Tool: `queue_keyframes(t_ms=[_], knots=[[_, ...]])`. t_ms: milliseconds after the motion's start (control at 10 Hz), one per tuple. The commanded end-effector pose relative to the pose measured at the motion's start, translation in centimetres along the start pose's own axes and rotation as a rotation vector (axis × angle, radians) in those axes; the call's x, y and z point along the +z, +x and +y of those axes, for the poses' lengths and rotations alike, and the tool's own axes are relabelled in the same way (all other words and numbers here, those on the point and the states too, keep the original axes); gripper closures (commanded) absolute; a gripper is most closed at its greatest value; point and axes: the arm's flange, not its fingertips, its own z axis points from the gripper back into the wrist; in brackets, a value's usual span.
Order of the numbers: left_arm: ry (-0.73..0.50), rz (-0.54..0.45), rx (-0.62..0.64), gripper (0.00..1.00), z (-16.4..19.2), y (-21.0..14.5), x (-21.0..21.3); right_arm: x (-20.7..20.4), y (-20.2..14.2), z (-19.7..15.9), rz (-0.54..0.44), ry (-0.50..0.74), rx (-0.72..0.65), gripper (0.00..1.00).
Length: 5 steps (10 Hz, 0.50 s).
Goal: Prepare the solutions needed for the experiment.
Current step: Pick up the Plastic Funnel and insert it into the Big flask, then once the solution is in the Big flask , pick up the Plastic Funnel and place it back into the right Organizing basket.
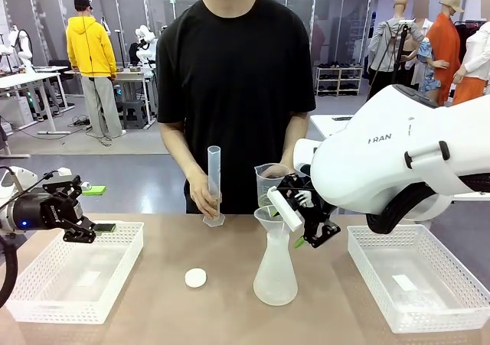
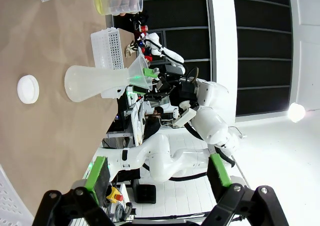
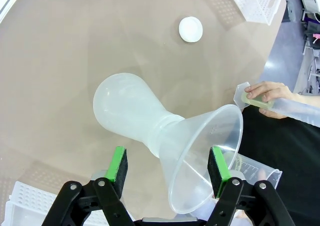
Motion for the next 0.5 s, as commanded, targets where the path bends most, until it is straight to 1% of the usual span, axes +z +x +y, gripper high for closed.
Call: queue_keyframes(t_ms=[0, 400], knots=[[0.000, -0.019, -0.004, 0.00, -0.13, 0.14, -0.12, 0.01, -0.06, 0.09, -0.002, 0.000, -0.002, 0.19], [0.000, -0.019, -0.004, 0.00, -0.13, 0.14, -0.12, 0.01, -0.06, 0.09, -0.002, 0.000, -0.002, 0.19]])
